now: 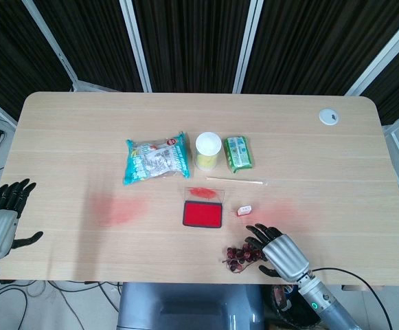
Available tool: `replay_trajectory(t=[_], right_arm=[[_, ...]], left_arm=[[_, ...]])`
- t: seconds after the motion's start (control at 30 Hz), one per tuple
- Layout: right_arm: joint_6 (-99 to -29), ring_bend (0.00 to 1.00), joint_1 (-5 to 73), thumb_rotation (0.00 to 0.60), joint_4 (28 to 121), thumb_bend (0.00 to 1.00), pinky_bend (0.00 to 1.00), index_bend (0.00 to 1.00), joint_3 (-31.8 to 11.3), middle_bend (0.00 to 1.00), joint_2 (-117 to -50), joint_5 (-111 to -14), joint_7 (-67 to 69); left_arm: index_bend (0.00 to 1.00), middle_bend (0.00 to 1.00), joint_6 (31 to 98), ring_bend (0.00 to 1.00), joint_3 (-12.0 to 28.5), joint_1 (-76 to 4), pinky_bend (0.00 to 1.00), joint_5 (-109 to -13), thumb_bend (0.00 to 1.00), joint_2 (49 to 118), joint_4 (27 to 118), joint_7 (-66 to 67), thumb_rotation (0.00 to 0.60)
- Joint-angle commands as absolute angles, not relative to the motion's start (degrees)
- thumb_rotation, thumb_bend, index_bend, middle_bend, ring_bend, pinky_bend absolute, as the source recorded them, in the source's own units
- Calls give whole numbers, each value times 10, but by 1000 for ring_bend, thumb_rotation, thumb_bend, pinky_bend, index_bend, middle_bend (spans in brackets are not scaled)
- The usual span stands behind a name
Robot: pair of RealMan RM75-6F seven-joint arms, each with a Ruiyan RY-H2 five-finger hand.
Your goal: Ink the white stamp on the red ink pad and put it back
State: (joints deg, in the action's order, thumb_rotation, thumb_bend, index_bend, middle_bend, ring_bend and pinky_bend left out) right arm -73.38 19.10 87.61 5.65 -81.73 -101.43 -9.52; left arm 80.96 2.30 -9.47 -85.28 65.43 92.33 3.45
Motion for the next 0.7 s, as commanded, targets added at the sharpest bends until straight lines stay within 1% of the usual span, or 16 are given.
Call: replay_trajectory(t=[0.03,0.43,0.7], right_arm=[[-733,162,191,600,876,259,316,289,56,158,-818,-1014,-96],[-731,162,192,600,877,258,316,289,52,158,-817,-1005,-94],[-724,162,197,600,881,259,316,287,39,158,-817,-989,-92]], left_arm=[[0,0,809,0,23,-95,0,-853,13,654,923,34,600],[0,0,802,0,24,-99,0,-850,13,656,923,35,600],[0,0,801,0,24,-99,0,-849,13,654,924,33,600]])
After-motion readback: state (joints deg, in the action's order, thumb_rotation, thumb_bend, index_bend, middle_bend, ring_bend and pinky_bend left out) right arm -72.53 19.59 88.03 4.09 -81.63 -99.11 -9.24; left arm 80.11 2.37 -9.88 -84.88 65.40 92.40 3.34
